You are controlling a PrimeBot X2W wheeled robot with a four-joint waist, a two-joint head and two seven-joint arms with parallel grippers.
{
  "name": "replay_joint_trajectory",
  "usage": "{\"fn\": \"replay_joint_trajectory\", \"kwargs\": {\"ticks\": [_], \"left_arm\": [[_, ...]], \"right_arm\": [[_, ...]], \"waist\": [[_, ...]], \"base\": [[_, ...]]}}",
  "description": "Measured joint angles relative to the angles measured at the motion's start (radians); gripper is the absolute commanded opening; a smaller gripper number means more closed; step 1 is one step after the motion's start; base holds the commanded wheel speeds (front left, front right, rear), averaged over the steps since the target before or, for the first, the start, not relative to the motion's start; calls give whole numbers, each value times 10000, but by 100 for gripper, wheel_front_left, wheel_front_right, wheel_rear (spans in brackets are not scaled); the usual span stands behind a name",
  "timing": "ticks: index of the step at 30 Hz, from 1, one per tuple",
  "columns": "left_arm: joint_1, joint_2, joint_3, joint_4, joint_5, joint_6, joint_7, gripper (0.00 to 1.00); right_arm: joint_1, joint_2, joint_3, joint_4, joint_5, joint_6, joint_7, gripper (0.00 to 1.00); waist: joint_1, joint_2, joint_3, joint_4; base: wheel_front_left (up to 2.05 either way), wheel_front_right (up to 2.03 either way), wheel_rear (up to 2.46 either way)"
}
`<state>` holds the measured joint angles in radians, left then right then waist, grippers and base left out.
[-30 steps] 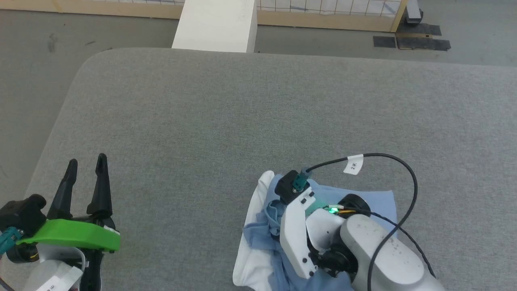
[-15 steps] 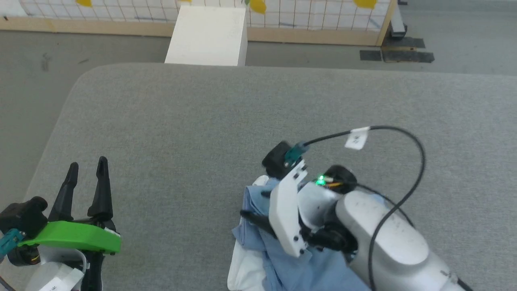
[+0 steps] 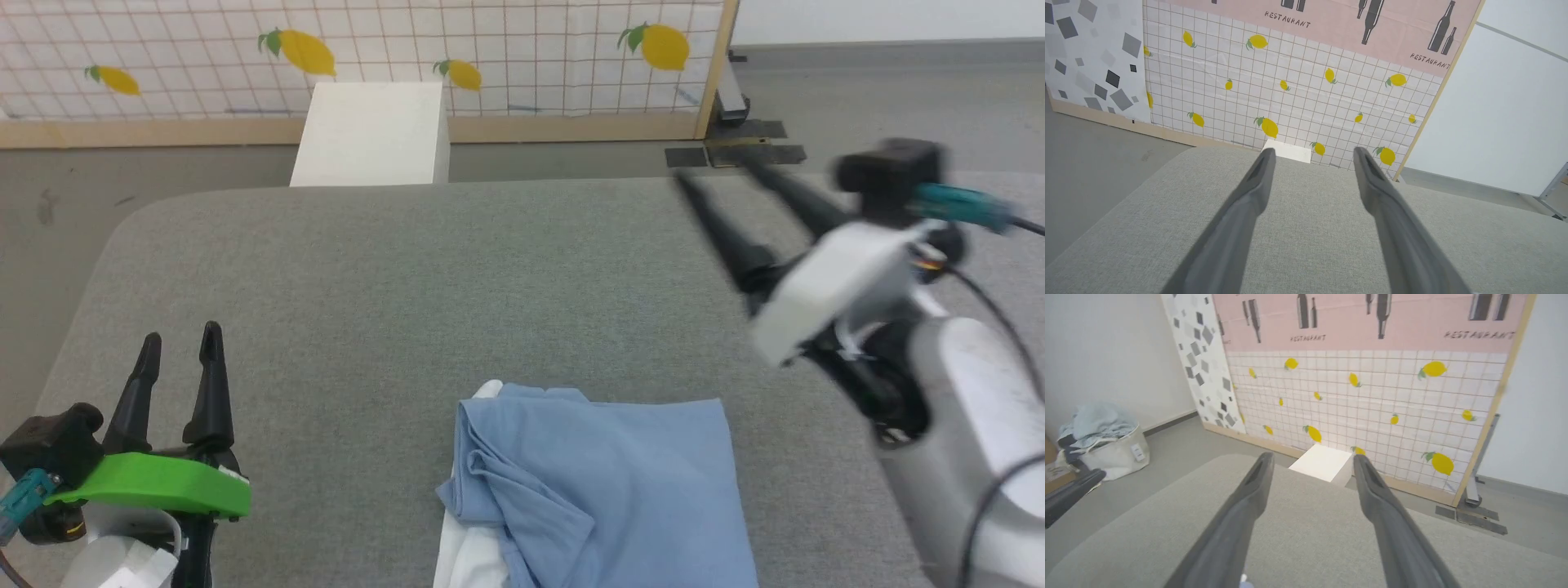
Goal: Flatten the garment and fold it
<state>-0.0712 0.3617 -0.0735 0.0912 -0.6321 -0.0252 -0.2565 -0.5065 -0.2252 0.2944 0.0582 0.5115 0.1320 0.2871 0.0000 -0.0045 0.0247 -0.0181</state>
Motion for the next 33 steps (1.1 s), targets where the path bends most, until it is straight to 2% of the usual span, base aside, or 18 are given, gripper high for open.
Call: {"fn": "replay_joint_trajectory", "kwargs": {"ticks": [8, 15, 23, 33], "left_arm": [[-3, -127, -42, -21, 249, 56, -2, 100], [-3, -209, -142, 100, 395, 56, -4, 100], [-2, -257, -297, 410, 631, 54, -4, 100], [-2, -130, -543, 658, 1231, 184, 0, 100]], "right_arm": [[1748, 165, -2984, -439, -1427, 0, -3104, 100], [3399, 780, -4217, -435, -2360, 0, -4713, 100], [4695, 1246, -4579, -253, -2702, 0, -5125, 100], [5523, 1503, -4679, -81, -3116, 0, -5028, 100]], "waist": [[0, 0, -117, -99], [0, 0, -220, 17], [0, 0, -309, 135], [0, 0, -340, 180]], "base": [[0, 0, 0], [0, 0, 0], [0, 0, 0], [0, 0, 0]]}}
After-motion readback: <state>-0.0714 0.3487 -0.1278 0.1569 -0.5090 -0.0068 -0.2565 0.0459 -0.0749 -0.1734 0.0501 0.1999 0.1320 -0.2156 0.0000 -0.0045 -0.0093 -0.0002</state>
